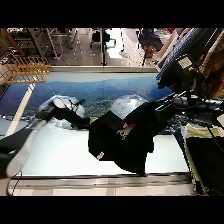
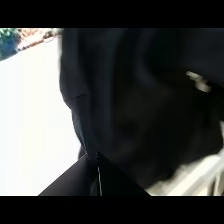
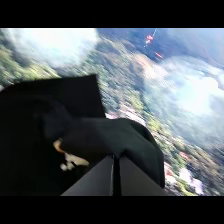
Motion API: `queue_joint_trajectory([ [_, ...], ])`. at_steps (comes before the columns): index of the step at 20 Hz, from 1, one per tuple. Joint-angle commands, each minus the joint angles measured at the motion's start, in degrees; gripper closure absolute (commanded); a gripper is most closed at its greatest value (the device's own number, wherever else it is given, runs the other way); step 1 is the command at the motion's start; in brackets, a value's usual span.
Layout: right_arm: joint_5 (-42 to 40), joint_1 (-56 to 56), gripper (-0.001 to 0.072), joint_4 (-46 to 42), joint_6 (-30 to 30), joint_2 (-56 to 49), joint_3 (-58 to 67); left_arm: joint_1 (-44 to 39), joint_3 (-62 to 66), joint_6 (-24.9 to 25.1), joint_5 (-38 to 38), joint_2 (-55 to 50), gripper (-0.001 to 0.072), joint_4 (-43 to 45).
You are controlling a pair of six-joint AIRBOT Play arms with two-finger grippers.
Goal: Fold the clothes and pants, and hang the long-sleeved shirts on hangers.
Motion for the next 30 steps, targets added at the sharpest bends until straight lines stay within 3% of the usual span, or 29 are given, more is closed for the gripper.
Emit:
queue_joint_trajectory([
  [1, 2.2, 0.0, 0.0696, -4.7, 0.1, 2.1, 0.1, 6.5, 0.1, 3.7, -3.8, 14.0, 0.0705, -0.9],
  [3, 4.5, 0.0, 0.0696, -5.0, 0.0, 4.2, 2.1, 12.6, 0.9, 5.6, -3.8, 24.6, 0.0706, -4.2],
  [6, 8.2, 0.0, 0.0696, -4.5, 0.1, 6.7, 8.9, 24.2, 5.5, 7.3, -3.5, 37.2, 0.0706, -18.6],
  [11, 14.3, 0.0, 0.0696, 2.3, 0.1, 9.1, 22.8, 40.7, 17.9, 9.4, 0.6, 48.6, 0.0705, -36.7],
  [13, 13.4, 0.0, 0.0696, 6.0, 1.4, 8.9, 26.3, 45.0, 20.8, 11.2, 4.1, 51.3, 0.0705, -37.7],
  [16, 8.8, 0.0, 0.0696, 1.3, 3.2, 6.7, 26.4, 47.4, 20.9, 12.6, 13.1, 52.3, 0.0705, -31.8],
  [19, 8.3, 0.0, 0.0696, -3.9, 3.1, -1.2, 23.5, 44.1, 20.7, 12.3, 11.0, 44.8, 0.0705, -26.1],
  [22, 4.6, 0.0, 0.0696, -3.9, 3.1, -12.4, 16.2, 33.2, 17.7, 12.3, 10.5, 30.6, 0.0705, -15.6],
  [25, -8.7, 0.0, 0.0697, -3.9, 3.1, -26.3, 9.2, 26.7, 17.0, 9.2, 13.7, 11.4, 0.0705, -2.2],
  [28, -29.3, -1.2, 0.0696, -3.9, 3.0, -40.9, 9.1, 26.1, 18.3, 3.8, 23.7, -5.0, 0.0703, -1.9],
  [29, -33.5, -2.2, 0.0658, -3.2, 3.5, -44.9, 10.8, 26.5, 20.0, 2.9, 23.7, -8.5, 0.0642, -1.8],
  [30, -33.0, -3.4, 0.0473, -2.5, 5.0, -47.8, 13.7, 27.0, 22.1, 2.1, 21.8, -11.0, 0.04, -1.8],
])
